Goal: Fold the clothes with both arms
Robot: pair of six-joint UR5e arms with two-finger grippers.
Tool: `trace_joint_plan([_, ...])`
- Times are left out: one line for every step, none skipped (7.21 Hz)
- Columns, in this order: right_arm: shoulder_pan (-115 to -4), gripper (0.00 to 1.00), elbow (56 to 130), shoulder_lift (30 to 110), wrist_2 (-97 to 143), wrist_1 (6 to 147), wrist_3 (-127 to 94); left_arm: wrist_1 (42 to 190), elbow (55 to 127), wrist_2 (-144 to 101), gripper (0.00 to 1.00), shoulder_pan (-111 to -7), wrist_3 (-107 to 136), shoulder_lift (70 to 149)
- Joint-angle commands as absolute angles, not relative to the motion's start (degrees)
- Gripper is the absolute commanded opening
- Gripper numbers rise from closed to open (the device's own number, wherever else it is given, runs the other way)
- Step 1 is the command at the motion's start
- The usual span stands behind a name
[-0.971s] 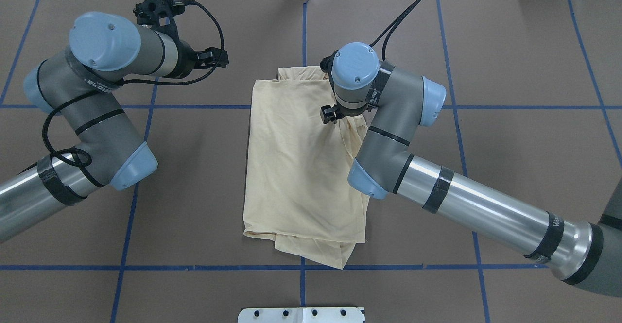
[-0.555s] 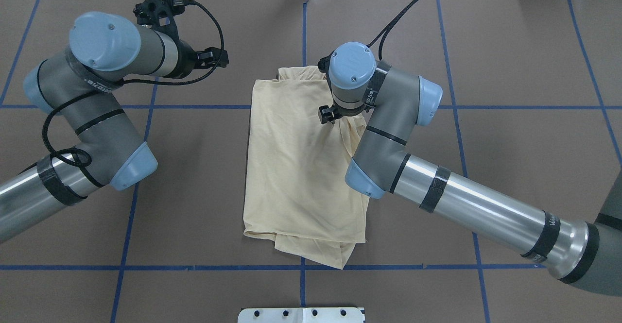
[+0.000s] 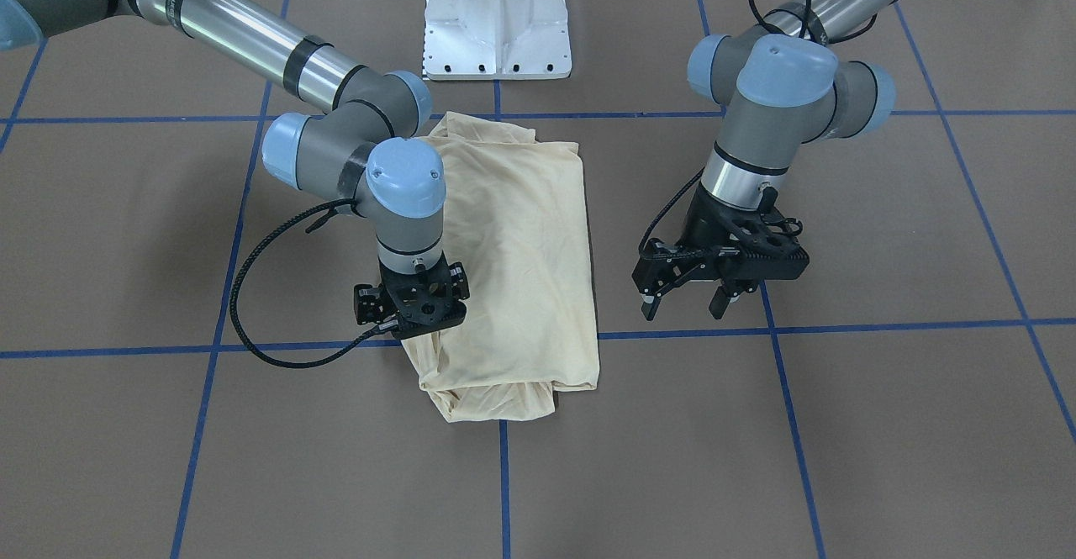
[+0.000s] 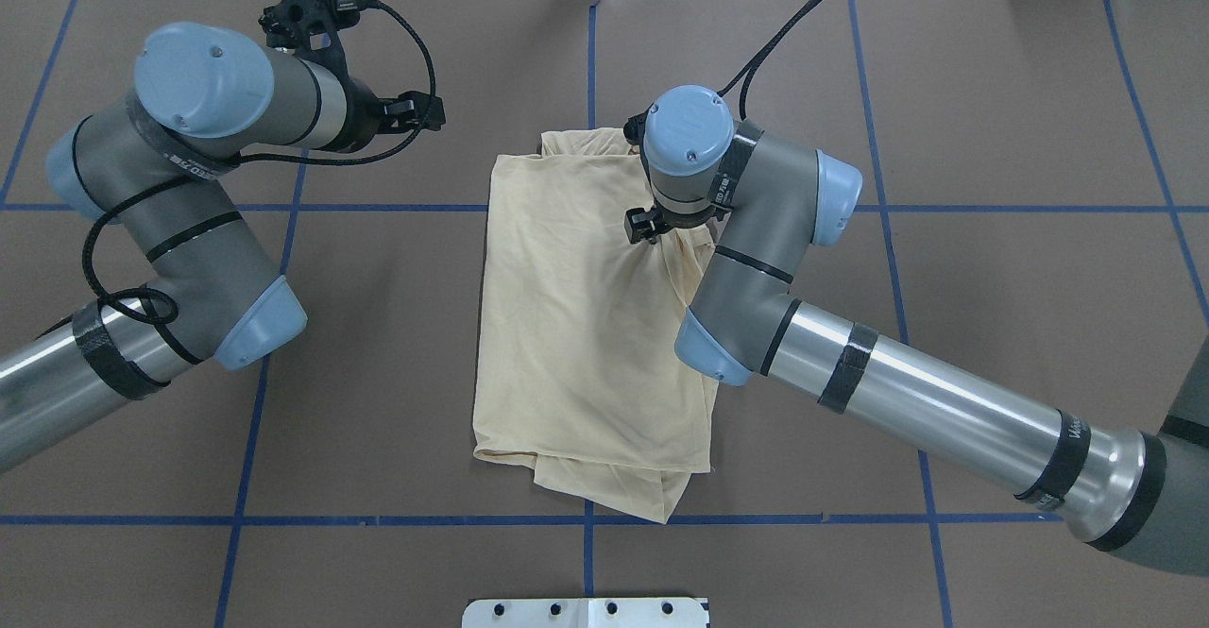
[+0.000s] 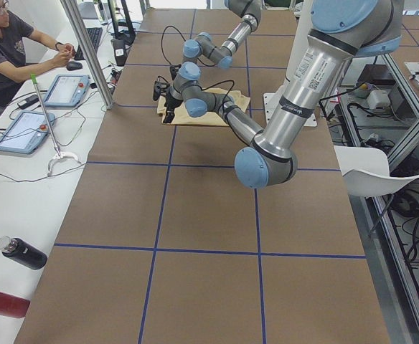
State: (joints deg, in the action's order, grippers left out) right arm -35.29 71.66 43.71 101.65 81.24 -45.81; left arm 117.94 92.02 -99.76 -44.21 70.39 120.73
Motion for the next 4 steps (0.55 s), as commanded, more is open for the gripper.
trace_joint_plan([-36.03,1.0,71.63,43.94,102.13,81.3,-45.62,117.86,92.02,-99.76,1.0,-44.21,70.4,120.76])
trace_joint_plan([-36.3,1.0,71.63,44.21,102.74,81.3,-45.44,117.86,92.02,-99.76,1.0,-44.21,70.4,120.76])
trace_joint_plan([-36.65,1.0,71.63,44.12,103.27,81.3,-45.44,117.95,92.02,-99.76,1.0,-44.21,70.4,120.76])
trace_joint_plan([-37.09,1.0,71.72,44.12,104.05,81.3,-45.35,117.86,92.02,-99.76,1.0,-44.21,70.4,120.76])
